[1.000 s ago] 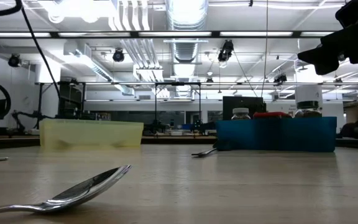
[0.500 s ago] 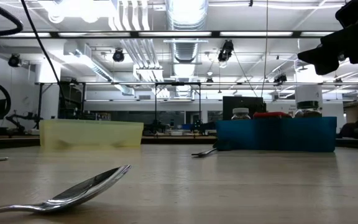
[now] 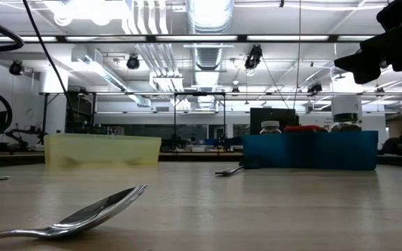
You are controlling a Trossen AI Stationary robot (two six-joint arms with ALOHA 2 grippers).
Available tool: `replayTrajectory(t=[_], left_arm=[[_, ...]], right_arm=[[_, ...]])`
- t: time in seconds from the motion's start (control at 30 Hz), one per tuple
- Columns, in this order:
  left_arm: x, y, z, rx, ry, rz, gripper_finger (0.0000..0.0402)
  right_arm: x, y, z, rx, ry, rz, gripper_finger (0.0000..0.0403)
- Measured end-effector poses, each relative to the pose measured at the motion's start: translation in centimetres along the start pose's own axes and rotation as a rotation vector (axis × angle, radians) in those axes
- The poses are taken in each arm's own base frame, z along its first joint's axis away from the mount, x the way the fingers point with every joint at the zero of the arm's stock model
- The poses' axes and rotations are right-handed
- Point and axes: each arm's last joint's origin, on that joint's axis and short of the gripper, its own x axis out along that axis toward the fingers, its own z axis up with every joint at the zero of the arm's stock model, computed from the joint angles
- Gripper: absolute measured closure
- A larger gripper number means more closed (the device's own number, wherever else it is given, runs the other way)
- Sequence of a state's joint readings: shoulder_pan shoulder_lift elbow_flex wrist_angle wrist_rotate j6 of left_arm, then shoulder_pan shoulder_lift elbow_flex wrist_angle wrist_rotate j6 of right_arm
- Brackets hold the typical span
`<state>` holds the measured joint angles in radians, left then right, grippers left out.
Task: Pick & Place Food Item
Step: Put the silver spoon into the yellow bin
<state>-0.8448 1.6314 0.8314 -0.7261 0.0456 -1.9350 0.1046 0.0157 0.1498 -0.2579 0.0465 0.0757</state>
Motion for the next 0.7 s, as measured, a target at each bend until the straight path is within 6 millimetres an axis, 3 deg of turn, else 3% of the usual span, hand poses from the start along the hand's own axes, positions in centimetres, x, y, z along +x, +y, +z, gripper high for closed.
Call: replayTrajectory(t=[0.7], left_arm=[[-0.02,-0.25,0.07,0.020,-0.034,-0.034,0.0384]], right_arm=[[0.00,0.00,-0.01,0.000,0.000,0.000,0.0100]])
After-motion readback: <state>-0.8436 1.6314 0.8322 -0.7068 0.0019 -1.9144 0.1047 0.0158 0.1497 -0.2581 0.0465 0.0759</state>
